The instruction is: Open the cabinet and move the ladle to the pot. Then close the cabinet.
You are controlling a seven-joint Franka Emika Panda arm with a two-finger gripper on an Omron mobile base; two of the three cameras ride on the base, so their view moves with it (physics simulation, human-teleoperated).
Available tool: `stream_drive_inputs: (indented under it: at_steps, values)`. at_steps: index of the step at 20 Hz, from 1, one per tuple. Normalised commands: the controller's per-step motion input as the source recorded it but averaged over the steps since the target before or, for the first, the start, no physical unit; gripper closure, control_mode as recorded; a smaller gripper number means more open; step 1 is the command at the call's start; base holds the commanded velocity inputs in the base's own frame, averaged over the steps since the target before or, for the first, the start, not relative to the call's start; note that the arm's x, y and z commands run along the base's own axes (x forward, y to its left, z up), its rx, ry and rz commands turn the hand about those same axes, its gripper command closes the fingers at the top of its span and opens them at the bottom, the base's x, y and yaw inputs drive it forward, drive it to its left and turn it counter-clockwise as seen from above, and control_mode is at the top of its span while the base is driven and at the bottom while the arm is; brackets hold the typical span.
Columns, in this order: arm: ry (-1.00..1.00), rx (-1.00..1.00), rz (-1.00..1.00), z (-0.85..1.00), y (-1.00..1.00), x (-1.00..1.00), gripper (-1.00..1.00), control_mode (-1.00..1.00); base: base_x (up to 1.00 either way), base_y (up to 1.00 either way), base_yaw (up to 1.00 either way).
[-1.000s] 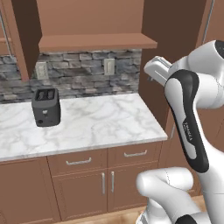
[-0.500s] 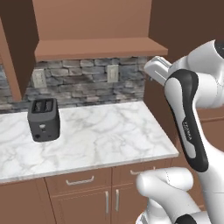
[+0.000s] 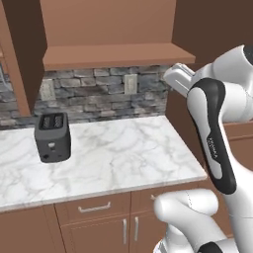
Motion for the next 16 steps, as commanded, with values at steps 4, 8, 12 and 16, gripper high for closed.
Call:
stream_drive_inputs:
  at_steps: [4, 8, 12, 16]
  values:
    - [0.0, 0.0, 0.0, 0.0, 0.0, 0.0, -1.0, 1.0, 0.44, 0.34, 0.0]
    - [0.0, 0.0, 0.0, 0.0, 0.0, 0.0, -1.0, 1.0, 0.45, 0.11, 0.0]
    - [0.0, 0.0, 0.0, 0.0, 0.0, 0.0, -1.0, 1.0, 0.37, 0.16, 0.0]
    - [0.0, 0.0, 0.0, 0.0, 0.0, 0.0, -1.0, 1.0, 0.21, 0.33, 0.0]
